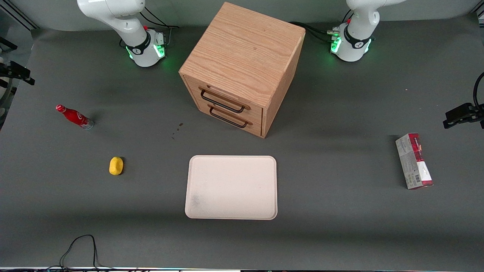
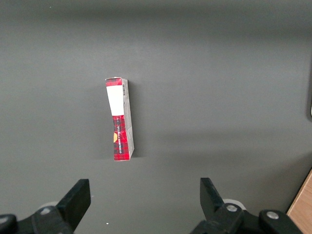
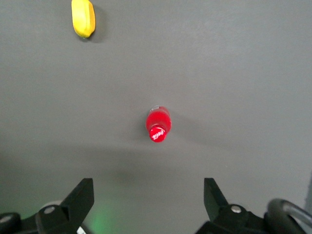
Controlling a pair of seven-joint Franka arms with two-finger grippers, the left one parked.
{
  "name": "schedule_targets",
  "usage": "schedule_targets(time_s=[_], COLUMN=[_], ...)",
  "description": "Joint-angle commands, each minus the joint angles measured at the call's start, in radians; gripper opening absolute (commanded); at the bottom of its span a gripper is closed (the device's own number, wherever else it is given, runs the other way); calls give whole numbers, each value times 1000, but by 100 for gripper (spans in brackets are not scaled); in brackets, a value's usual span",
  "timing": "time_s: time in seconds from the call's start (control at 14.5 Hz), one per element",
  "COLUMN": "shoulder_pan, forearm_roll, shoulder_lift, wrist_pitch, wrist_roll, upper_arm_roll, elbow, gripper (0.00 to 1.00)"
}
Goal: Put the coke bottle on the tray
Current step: 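Lower the open right gripper around the bottle cap and close it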
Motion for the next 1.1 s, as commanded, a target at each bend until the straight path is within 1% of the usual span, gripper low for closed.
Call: schedule_targets(time_s=[0.0, 0.28, 0.41, 0.55, 1.03], shoulder_pan=[13, 11, 13, 11, 13], forearm_roll=[-22, -22, -15, -12, -9], shoulder_lift=[49, 138, 187, 207, 247], wrist_pitch=[123, 306, 355, 384, 400], wrist_roll=[-19, -21, -21, -21, -24], upper_arm_roll=[-23, -58, -75, -78, -83], elbow=[-74, -155, -170, -189, -216], gripper=[100, 100, 100, 100, 100])
